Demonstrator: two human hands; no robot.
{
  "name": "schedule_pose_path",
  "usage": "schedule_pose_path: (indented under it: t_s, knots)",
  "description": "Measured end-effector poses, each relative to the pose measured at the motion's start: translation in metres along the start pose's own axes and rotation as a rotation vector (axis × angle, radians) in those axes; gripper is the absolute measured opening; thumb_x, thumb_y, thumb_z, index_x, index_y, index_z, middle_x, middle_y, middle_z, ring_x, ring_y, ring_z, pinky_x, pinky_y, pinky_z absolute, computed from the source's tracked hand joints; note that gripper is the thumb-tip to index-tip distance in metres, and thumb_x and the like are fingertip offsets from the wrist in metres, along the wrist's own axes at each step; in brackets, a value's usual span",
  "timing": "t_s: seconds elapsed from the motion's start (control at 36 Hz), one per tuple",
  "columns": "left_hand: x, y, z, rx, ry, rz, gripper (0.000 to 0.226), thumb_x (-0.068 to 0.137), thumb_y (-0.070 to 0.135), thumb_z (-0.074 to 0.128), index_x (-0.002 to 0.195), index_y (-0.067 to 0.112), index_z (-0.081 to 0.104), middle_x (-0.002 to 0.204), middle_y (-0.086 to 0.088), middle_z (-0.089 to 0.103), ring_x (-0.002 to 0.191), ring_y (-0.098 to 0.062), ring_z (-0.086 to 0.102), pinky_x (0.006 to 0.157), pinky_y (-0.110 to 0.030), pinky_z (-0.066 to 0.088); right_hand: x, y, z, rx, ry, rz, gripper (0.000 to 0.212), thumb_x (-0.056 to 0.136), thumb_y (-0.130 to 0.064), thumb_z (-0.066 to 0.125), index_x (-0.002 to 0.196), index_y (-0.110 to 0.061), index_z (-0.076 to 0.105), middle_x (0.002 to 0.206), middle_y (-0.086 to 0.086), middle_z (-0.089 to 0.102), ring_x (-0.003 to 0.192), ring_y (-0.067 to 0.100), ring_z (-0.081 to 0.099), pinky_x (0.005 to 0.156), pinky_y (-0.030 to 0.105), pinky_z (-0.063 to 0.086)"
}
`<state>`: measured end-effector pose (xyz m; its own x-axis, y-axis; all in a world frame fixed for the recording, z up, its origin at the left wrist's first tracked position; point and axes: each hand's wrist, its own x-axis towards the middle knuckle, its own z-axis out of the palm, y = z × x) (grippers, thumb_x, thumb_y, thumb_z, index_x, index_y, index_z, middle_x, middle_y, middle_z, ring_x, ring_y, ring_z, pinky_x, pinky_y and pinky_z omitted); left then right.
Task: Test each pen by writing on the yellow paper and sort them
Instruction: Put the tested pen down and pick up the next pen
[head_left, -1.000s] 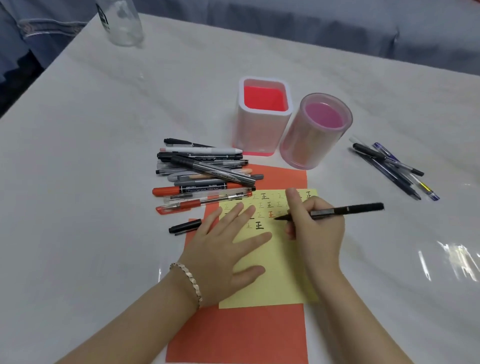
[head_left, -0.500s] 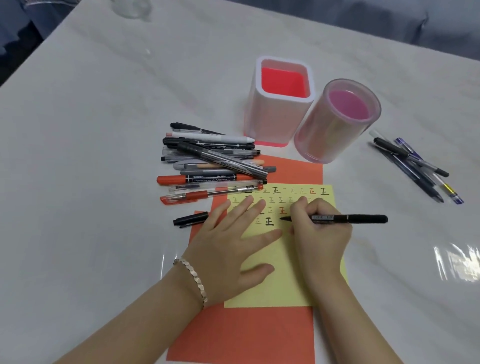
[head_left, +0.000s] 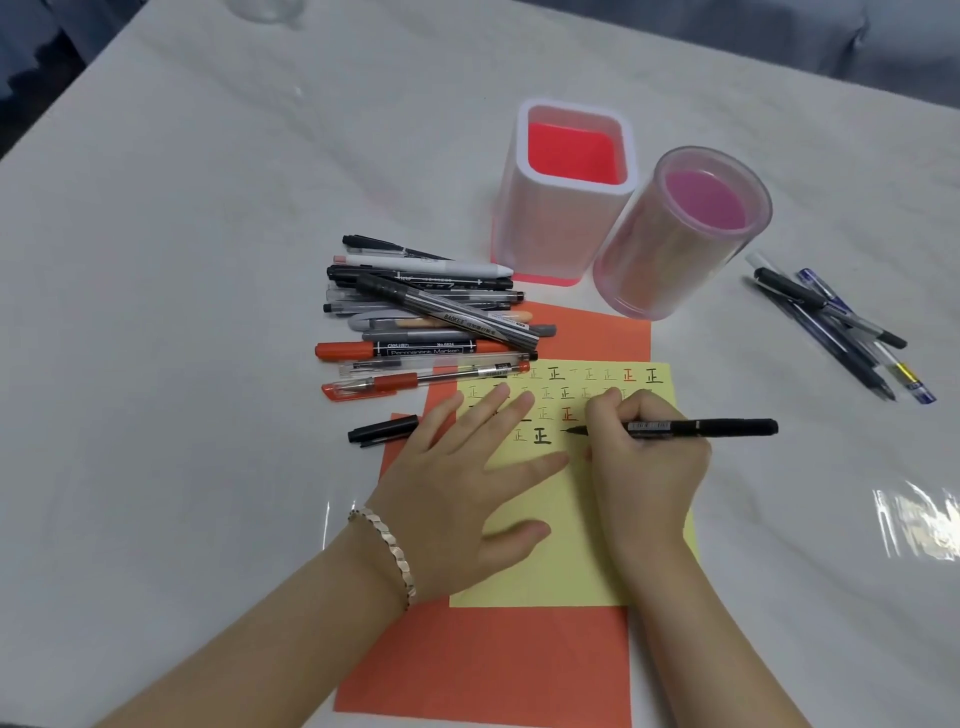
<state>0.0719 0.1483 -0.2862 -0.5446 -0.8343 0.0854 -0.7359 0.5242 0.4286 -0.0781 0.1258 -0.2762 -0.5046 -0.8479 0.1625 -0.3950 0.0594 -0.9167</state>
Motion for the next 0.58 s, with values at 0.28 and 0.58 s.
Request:
schedule_pose_path:
  t_s: [0.28,0.58]
  knots:
    - [0.0000,0.0000,-0.0002,0.001,0.006,0.001,0.047,0.080,0.054,0.043,0.122,0.037,0.056,0.144,-0.007,0.039,0.136,-0.021,0.029,0.108,-0.043,0.016,0.0025,0.0007,-0.0004,-0.001,-0.017,-0.013,0.034,0.071,-0.019,0.054,0.047,-0.004,0.035,0.046,0.021,0.040,0.050,0.033,0.041,0.054,0.027,0.033]
    - [0.0004,-0.0001,0.0012,-0.020,0.012,-0.004,0.047,0.080,0.054,0.044,0.122,0.037,0.056,0.144,-0.007,0.039,0.136,-0.020,0.027,0.108,-0.044,0.016,0.0010,0.0021,-0.0008,0.012,-0.025,0.018,0.031,0.068,-0.018,0.052,0.045,-0.010,0.033,0.040,-0.003,0.034,0.045,0.009,0.032,0.049,0.016,0.030]
